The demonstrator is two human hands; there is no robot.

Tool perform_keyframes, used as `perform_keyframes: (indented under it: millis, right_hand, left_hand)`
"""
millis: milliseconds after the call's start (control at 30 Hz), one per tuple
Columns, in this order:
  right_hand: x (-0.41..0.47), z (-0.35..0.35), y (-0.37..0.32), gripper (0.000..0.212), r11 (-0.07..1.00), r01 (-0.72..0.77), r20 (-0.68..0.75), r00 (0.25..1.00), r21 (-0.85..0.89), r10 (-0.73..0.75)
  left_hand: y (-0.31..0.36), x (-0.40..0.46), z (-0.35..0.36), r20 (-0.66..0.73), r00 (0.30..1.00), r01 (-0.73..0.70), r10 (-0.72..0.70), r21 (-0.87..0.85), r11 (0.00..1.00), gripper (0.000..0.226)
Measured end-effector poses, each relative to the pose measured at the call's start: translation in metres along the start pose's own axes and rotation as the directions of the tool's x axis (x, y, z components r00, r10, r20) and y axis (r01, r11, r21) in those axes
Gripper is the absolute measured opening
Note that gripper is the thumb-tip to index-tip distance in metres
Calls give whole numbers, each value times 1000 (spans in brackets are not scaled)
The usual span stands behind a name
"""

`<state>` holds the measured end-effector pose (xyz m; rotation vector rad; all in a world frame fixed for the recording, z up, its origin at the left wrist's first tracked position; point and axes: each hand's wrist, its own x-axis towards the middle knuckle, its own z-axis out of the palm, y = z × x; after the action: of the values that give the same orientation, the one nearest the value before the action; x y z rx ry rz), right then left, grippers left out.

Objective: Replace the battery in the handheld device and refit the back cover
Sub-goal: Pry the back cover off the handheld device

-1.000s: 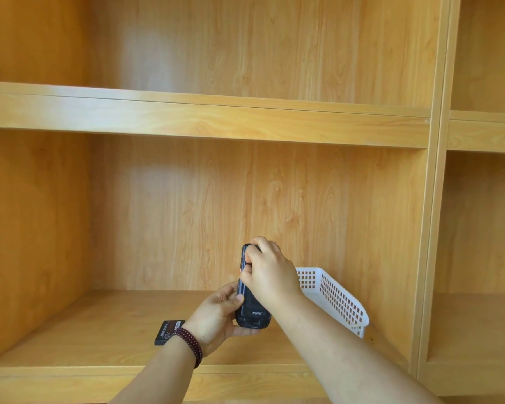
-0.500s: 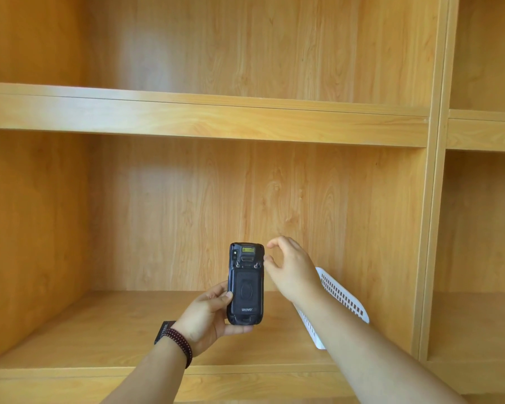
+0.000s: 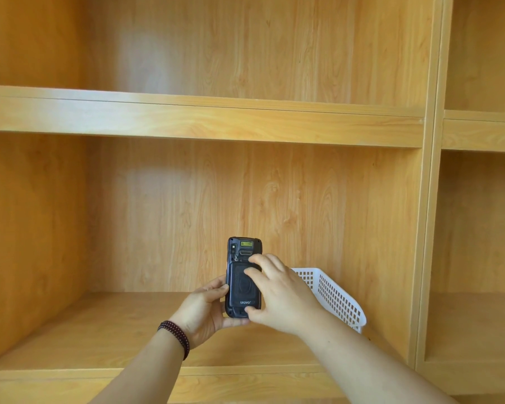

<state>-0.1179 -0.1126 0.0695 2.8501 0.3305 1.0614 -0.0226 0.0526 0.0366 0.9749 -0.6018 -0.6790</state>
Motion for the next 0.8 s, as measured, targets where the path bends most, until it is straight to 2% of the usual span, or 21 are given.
perform_keyframes:
  millis: [100,233,367,467,533,633,800]
  right_hand:
    - [3,0,-4,67,991,77,-3,997,-112,-78]
    - [8,1,-10,71,996,15,-3,1000,-82,-15]
    - [13,0,-16,72,975,-206,-20,978,88,209]
    - [16,2,-21,65,890,-377,-8,920,255,392]
    - [19,6,-24,63,810,-453,51,881,373,470]
    - [24,11,-25,61,715,-500,109,848,489,518]
    - [29,18,-28,58,714,-505,84,839,485,537]
  left_hand:
    - [-1,-1,1,-13,1000,-5,5,14,1000,33]
    - [0,-2,1,-35,999,-15,16,34,999,34]
    - [1,-3,4,-22,1000,-21,22,36,999,34]
    - [1,-2,7,-13,1000,-27,27,45,999,34]
    - [1,-1,8,-14,999,-30,31,53,998,34]
    - [0,0,7,-27,999,-34,36,49,998,35]
    - [0,1,6,-54,998,-23,25,32,999,33]
